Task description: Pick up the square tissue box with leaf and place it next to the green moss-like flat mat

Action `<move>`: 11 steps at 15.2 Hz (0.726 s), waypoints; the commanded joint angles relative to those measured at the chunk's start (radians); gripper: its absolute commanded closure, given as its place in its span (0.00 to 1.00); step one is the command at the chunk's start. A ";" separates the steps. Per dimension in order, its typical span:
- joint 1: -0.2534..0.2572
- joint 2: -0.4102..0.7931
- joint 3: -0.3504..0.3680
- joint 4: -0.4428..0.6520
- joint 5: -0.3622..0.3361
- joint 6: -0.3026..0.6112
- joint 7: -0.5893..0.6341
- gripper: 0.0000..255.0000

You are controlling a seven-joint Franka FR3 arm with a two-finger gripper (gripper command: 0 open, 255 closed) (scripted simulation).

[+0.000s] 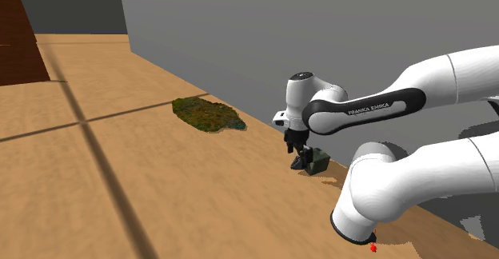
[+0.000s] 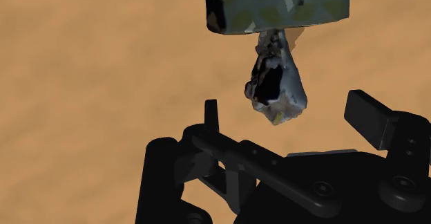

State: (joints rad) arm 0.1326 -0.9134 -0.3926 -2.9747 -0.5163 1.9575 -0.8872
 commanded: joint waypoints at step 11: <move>-0.026 0.053 -0.044 -0.050 -0.058 0.104 -0.004 0.00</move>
State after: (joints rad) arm 0.1072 -0.8606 -0.4363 -3.0246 -0.5736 2.0610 -0.8915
